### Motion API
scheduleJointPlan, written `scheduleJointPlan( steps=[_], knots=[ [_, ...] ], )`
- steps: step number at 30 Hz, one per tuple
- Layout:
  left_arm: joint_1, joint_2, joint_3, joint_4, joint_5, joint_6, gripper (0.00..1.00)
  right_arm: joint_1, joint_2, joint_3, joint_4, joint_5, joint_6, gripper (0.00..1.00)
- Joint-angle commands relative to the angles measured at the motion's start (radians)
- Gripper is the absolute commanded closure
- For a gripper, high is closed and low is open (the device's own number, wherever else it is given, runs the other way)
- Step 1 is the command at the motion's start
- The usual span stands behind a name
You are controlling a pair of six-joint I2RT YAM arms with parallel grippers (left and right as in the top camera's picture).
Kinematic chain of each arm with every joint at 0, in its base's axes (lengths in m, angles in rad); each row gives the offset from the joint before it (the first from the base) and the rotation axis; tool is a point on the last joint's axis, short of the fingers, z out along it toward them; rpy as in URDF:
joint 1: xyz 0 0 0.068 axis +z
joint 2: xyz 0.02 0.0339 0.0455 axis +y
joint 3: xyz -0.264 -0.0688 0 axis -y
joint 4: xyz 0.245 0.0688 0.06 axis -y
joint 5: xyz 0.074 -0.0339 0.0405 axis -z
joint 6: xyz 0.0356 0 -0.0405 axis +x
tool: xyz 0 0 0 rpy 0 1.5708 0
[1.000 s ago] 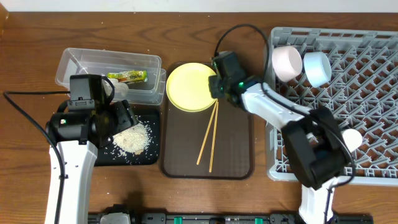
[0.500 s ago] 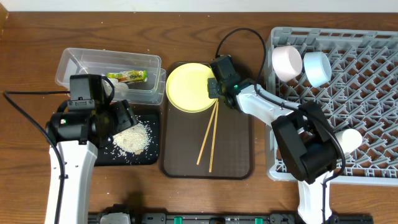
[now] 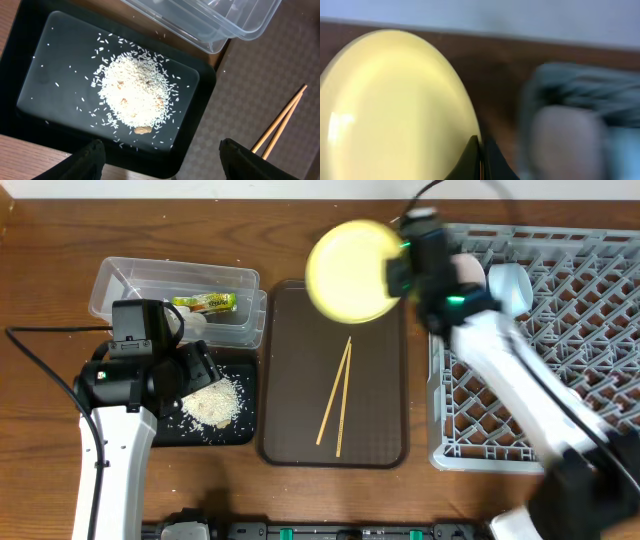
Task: Sort waste into correct bins and load items into the dishwasher rack
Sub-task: 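Lift the yellow plate and stand it upright in the rack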
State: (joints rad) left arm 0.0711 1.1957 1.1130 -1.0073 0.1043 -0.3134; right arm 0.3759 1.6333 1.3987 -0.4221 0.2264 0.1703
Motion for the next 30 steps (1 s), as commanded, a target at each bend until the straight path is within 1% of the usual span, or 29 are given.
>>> scheduleJointPlan(
  steps=[1,5,7,13,18,23,30],
  knots=[
    [0.004,-0.001,0.004,-0.002,-0.008,0.002,0.24,-0.061,-0.107,0.011,-0.078,0.105,-0.139,0.99],
    [0.004,-0.001,0.004,-0.002,-0.008,0.002,0.24,-0.137,-0.203,0.011,-0.203,0.209,-0.267,0.99],
    [0.004,-0.001,0.004,-0.002,-0.008,0.002,0.24,-0.169,-0.229,0.011,-0.261,0.292,-0.323,0.99],
    [0.004,-0.001,0.004,-0.002,-0.008,0.002,0.24,-0.214,-0.239,0.011,-0.414,0.56,-0.378,0.99],
    [0.004,-0.001,0.004,-0.002,-0.008,0.002,0.24,-0.214,-0.225,0.011,-0.507,0.665,-0.378,0.99],
    [0.004,-0.001,0.004,-0.002,-0.008,0.002,0.24,-0.214,-0.191,0.011,-0.52,0.674,-0.438,0.99],
    [0.004,-0.001,0.004,-0.002,-0.008,0.002,0.24,-0.202,-0.112,0.005,-0.547,0.63,-0.427,0.99]
  ],
)
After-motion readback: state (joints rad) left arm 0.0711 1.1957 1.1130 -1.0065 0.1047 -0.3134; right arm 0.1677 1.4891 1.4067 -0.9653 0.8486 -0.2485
